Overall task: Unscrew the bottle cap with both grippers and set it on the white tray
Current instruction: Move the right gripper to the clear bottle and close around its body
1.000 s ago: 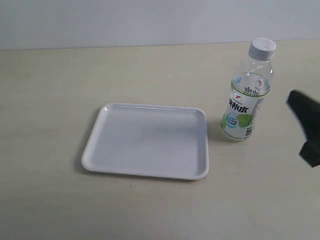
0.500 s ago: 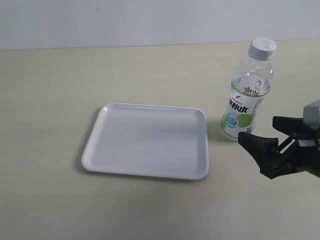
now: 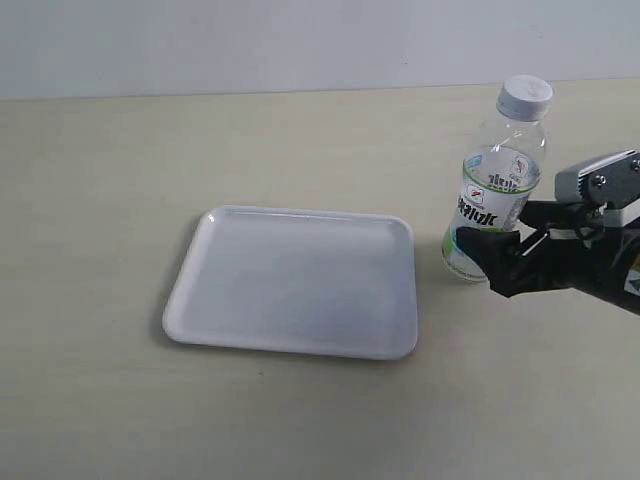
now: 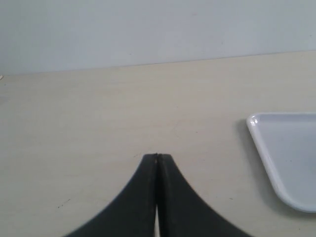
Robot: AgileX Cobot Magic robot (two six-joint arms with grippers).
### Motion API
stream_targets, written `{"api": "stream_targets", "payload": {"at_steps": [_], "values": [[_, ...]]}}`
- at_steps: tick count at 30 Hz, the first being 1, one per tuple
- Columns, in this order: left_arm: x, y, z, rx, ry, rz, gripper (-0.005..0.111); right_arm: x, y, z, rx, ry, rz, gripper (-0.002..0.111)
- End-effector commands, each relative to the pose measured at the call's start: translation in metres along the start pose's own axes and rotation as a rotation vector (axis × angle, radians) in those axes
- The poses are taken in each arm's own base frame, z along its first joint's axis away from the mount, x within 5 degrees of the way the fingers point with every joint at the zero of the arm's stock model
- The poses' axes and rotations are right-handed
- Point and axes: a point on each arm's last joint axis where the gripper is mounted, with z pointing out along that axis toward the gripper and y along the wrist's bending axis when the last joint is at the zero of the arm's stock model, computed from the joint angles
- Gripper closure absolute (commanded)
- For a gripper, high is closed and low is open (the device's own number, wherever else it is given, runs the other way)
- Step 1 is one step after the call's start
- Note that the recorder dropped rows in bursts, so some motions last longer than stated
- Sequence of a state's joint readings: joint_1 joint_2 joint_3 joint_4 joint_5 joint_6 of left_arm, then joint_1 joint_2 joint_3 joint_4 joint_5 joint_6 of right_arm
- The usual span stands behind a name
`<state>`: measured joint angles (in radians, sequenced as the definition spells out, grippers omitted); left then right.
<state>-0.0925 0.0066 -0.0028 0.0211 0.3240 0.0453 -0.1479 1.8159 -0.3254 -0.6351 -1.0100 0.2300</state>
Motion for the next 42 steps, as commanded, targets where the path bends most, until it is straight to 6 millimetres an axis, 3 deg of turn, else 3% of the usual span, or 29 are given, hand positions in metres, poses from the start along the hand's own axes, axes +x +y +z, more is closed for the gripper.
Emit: {"api": "stream_targets", "payload": {"at_steps": [1,15,20,22,25,30,42], "values": [[0.0,0.0,0.0,-0.001,-0.008,0.002,0.107,-0.003,-0.004,0.008,-0.013,-0.032,-0.019,0.026],[0.0,0.0,0.0,-0.001,-0.008,0.002,0.107,-0.005,-0.007,0.027,-0.102,-0.088,-0.066,0.026],[0.0,0.0,0.0,-0.001,-0.008,0.002,0.107,-0.007,-0.011,0.032,-0.101,-0.094,-0.083,0.032],[0.0,0.0,0.0,-0.001,-0.008,0.002,0.107,-0.007,-0.011,0.032,-0.096,-0.096,-0.09,0.039],[0.0,0.0,0.0,-0.001,-0.008,0.002,0.107,-0.007,-0.012,0.032,-0.089,-0.097,-0.085,0.059],[0.0,0.0,0.0,-0.001,-0.008,0.002,0.107,-0.006,-0.008,0.032,-0.126,-0.09,-0.109,0.106],[0.0,0.0,0.0,-0.001,-0.008,0.002,0.107,-0.022,-0.004,0.019,-0.136,-0.002,-0.237,0.108]]}}
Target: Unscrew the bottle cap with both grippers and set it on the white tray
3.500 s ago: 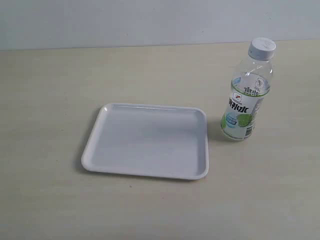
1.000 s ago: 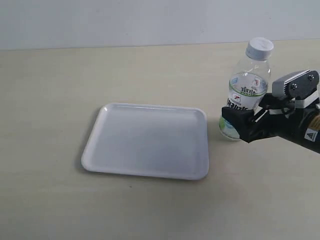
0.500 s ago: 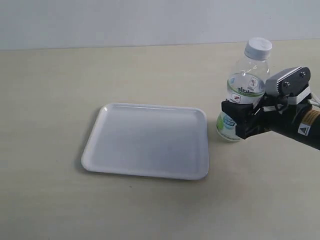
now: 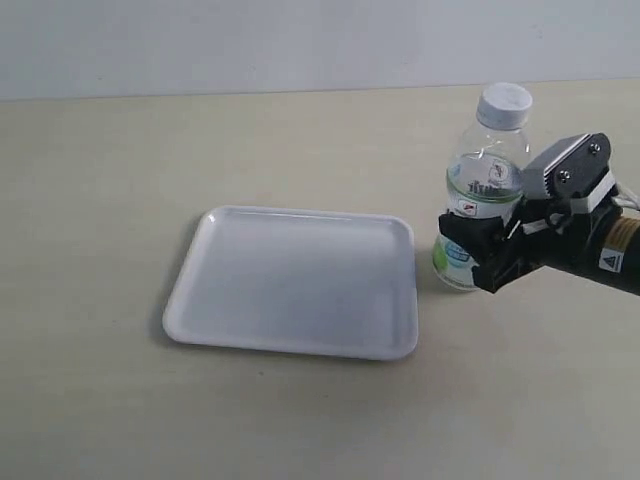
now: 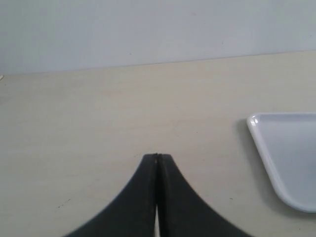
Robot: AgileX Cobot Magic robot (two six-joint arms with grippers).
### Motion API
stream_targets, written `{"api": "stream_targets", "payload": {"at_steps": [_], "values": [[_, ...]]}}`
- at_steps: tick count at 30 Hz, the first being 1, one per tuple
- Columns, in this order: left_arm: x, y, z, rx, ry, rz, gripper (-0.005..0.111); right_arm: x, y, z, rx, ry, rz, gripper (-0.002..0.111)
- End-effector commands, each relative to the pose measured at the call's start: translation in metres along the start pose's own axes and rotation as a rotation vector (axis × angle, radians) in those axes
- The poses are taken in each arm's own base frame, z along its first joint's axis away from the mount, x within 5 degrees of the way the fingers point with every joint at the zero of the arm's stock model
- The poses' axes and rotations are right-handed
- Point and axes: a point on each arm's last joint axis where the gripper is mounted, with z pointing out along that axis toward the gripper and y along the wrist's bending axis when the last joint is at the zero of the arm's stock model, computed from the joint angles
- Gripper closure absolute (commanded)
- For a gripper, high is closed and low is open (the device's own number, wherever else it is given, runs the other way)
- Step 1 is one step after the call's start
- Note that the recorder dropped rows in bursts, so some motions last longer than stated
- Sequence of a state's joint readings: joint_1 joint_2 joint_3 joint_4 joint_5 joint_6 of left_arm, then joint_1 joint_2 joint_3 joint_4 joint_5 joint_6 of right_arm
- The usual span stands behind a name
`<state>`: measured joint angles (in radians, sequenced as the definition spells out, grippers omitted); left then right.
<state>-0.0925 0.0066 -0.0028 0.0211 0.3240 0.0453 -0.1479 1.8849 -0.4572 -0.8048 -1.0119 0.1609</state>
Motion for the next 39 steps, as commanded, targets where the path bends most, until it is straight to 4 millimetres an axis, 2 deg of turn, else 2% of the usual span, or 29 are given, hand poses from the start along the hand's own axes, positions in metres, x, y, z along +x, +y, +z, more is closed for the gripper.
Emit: {"api": "stream_targets", "payload": {"at_steps": [1,8,26,28,29,31,36,39], "values": [[0.0,0.0,0.0,-0.001,-0.008,0.002,0.107,-0.013,0.001,-0.009,-0.016,0.035,-0.045,0.108],[0.0,0.0,0.0,-0.001,-0.008,0.002,0.107,-0.026,0.002,-0.018,0.004,0.059,-0.067,0.108],[0.0,0.0,0.0,-0.002,-0.008,0.007,0.107,-0.017,0.001,-0.019,-0.003,0.153,-0.137,0.108],[-0.011,0.001,-0.001,-0.015,-0.132,0.031,0.107,-0.016,0.002,-0.019,-0.012,0.156,-0.146,0.108],[-0.026,0.001,-0.004,0.001,-0.304,-0.098,0.107,-0.016,0.002,-0.019,-0.014,0.156,-0.148,0.108],[-0.042,0.003,-0.011,0.04,-0.5,-0.315,0.107,-0.016,0.003,-0.019,-0.017,0.162,-0.154,0.108],[-0.059,0.006,-0.023,0.049,-0.723,-0.325,0.107,-0.015,0.002,-0.019,-0.013,0.176,-0.163,0.108],[-0.071,0.008,-0.036,0.079,-0.926,-0.359,0.107,-0.015,0.001,-0.019,-0.005,0.174,-0.155,0.108]]}}
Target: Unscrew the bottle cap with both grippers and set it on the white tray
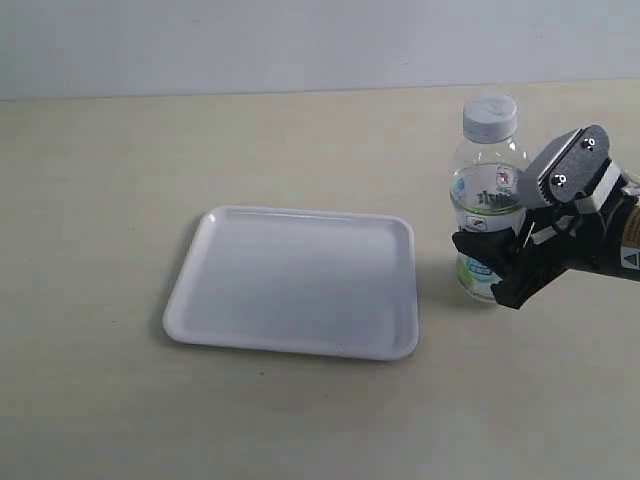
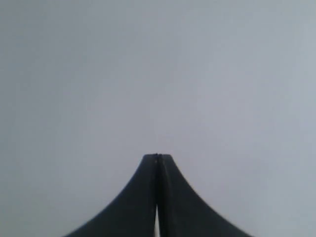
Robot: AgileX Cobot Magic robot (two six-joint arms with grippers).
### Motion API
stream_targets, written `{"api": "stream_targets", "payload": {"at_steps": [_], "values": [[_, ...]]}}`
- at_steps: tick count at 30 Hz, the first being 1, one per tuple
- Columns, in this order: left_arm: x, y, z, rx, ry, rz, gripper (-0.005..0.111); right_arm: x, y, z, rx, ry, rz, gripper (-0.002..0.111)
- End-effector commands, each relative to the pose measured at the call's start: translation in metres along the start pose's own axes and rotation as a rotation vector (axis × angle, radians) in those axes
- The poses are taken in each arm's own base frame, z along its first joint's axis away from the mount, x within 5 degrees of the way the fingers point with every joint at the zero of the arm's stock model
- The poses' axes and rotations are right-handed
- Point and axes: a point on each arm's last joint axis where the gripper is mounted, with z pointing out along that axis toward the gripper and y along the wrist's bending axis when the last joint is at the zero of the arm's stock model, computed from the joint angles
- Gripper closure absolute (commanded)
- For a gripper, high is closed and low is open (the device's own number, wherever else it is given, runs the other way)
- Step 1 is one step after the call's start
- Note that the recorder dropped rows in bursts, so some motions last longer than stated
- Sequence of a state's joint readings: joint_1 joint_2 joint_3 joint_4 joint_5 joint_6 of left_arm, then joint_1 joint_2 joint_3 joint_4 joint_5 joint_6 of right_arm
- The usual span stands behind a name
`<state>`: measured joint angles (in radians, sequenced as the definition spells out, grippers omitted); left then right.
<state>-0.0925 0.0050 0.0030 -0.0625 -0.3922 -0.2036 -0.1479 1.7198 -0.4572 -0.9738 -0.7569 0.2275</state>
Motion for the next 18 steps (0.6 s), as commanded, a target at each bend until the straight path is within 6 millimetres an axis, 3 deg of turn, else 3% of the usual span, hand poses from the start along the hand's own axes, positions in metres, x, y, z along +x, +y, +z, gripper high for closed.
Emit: {"api": "stream_targets", "payload": {"at_steps": [1,8,11,12,14,15,18], "values": [[-0.024,-0.005,-0.003,0.055,-0.262,-0.029,0.107,0.0,-0.003,-0.001,0.014,0.019,-0.014,0.108],[-0.036,-0.009,-0.008,0.105,-0.394,-0.056,0.107,0.0,-0.003,-0.001,0.025,0.016,-0.002,0.108],[-0.059,-0.015,0.007,0.096,-0.347,-0.06,0.107,0.0,-0.003,-0.001,0.025,0.016,-0.002,0.108],[-0.071,-0.019,0.023,0.078,-0.274,-0.054,0.107,0.0,-0.003,-0.001,0.025,0.016,-0.002,0.108],[-0.097,-0.029,0.079,0.031,-0.084,-0.039,0.107,0.0,-0.004,-0.001,0.025,0.016,0.013,0.108],[-0.105,-0.033,0.121,0.009,0.052,-0.005,0.107,0.0,-0.004,-0.001,0.026,0.018,0.019,0.108],[-0.103,-0.038,0.2,-0.028,0.331,0.104,0.104,0.001,-0.002,-0.001,0.013,0.021,0.03,0.108]]}}
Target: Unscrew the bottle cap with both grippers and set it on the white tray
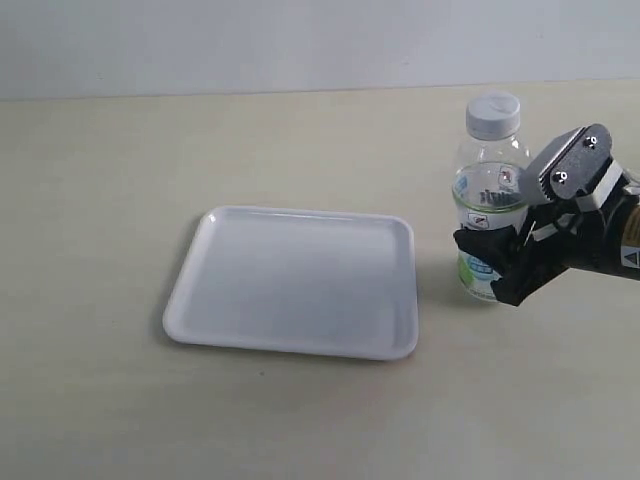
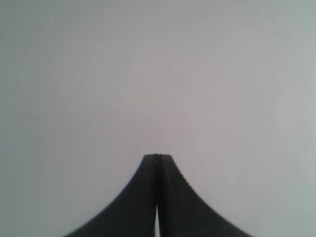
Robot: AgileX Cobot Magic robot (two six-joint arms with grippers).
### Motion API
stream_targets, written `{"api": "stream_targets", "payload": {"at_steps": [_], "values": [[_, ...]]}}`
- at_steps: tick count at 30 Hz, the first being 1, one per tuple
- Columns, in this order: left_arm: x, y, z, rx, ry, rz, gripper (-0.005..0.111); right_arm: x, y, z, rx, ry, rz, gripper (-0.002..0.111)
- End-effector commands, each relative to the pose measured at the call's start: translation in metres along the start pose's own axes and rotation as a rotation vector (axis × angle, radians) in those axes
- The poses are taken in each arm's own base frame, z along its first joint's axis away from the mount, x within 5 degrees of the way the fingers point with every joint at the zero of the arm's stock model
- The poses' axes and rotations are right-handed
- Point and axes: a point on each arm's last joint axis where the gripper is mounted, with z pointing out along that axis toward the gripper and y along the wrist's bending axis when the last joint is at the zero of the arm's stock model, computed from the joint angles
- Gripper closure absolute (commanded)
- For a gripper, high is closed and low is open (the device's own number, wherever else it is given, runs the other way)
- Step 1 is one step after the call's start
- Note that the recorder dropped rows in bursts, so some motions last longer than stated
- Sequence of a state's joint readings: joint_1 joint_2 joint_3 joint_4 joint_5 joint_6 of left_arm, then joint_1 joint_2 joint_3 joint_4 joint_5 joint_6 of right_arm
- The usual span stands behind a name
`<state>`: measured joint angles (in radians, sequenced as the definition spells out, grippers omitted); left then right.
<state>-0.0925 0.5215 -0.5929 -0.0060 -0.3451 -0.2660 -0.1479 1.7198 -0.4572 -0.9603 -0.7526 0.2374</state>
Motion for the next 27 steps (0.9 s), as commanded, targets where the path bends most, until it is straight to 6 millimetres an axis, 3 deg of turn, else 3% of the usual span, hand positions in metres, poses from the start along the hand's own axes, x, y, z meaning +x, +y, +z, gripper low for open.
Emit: {"api": "stream_targets", "payload": {"at_steps": [1,3,5,7,8,15,21,27], "values": [[0.016,-0.002,0.101,-0.069,0.465,0.139,0.1,0.0,-0.001,-0.001,0.002,0.019,0.008,0.108],[0.032,-0.013,0.139,-0.041,0.663,0.223,0.083,0.0,-0.001,-0.001,0.002,0.019,0.008,0.108],[0.05,-0.031,0.164,0.037,0.839,0.318,0.061,0.001,-0.001,-0.001,-0.005,0.023,0.0,0.108],[0.071,-0.059,0.181,0.176,1.01,0.391,0.039,0.001,-0.001,-0.001,-0.006,0.031,-0.004,0.108],[0.082,-0.073,0.186,0.251,1.096,0.403,0.034,0.002,-0.001,-0.001,-0.005,0.035,-0.006,0.108],[0.14,-0.164,0.187,0.678,1.475,0.319,0.033,0.004,0.0,-0.001,-0.013,0.056,-0.036,0.108],[0.185,-0.223,0.187,0.803,1.507,0.286,0.033,0.004,0.001,-0.001,-0.024,0.061,-0.066,0.108],[0.216,-0.268,0.177,0.827,1.508,0.338,0.033,0.005,0.0,-0.002,-0.019,0.075,-0.063,0.108]]}}
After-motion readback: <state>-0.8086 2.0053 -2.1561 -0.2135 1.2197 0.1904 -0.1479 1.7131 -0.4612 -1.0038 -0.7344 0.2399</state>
